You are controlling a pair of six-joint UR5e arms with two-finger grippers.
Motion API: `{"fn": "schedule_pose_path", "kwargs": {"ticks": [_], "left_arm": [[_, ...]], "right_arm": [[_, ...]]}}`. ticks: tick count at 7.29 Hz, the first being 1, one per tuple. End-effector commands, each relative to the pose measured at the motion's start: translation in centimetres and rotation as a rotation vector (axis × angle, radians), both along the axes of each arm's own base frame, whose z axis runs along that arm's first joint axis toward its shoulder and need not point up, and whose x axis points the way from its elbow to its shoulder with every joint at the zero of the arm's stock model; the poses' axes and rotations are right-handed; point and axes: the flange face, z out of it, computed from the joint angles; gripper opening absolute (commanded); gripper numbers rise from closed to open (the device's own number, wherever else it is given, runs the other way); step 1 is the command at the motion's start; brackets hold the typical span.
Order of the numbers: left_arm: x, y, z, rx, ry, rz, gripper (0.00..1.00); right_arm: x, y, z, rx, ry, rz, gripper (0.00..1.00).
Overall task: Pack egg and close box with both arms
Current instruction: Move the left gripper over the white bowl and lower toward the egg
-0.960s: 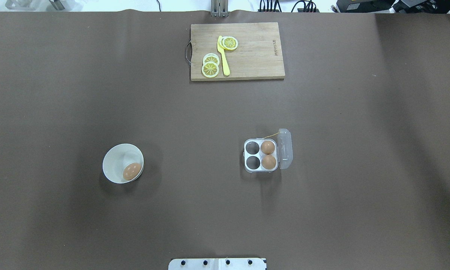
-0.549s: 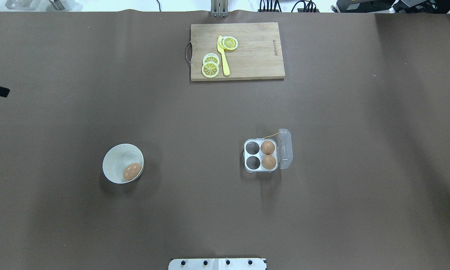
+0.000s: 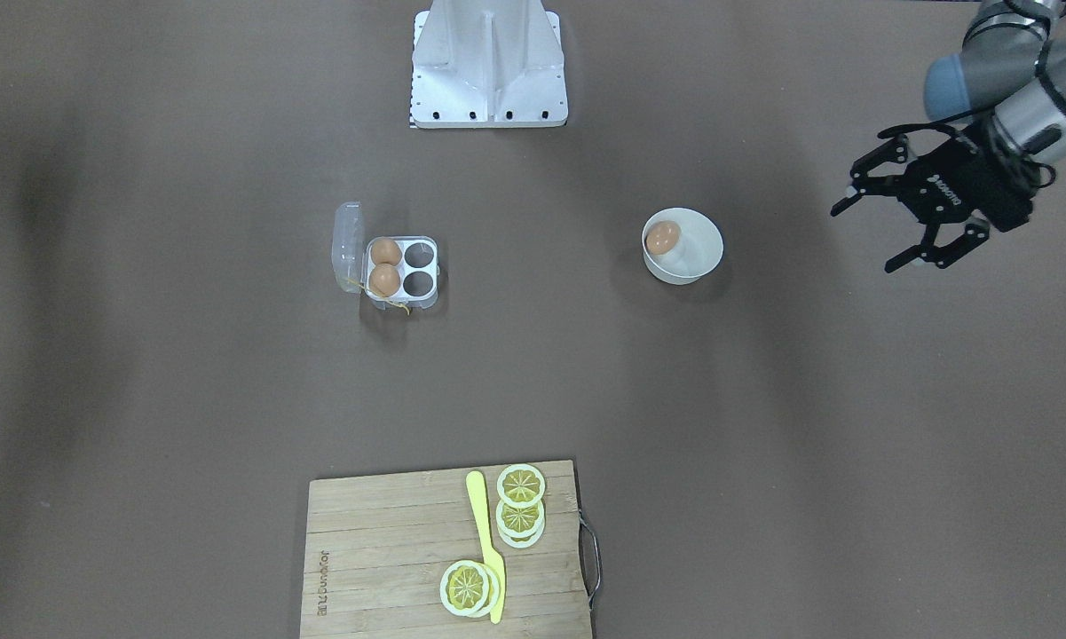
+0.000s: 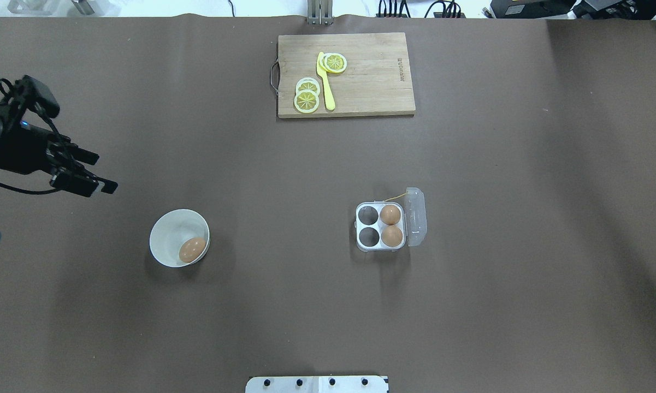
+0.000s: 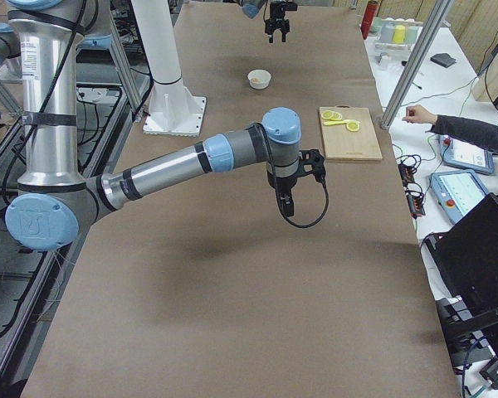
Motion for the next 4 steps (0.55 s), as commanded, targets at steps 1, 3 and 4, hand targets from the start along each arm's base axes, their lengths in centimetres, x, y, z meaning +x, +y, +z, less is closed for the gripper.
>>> {"fn": "schedule_pose_path", "kwargs": {"ticks": [1,3,4], "left_arm": [[7.4,4.0,-0.4,0.043,-0.019,0.012,0.97],[10.5,6.0,-0.9,0.062,-0.025,0.018,0.73],[10.5,6.0,-0.8,0.062,-0.027,0.018,0.69]], "right_arm": [[0.0,0.3,0.2,0.015,-0.004,0.001,1.0],[0.0,0.4,0.3,0.018,-0.004,0.001,1.0],[0.0,0.4,0.3,0.018,-0.004,0.001,1.0]]}}
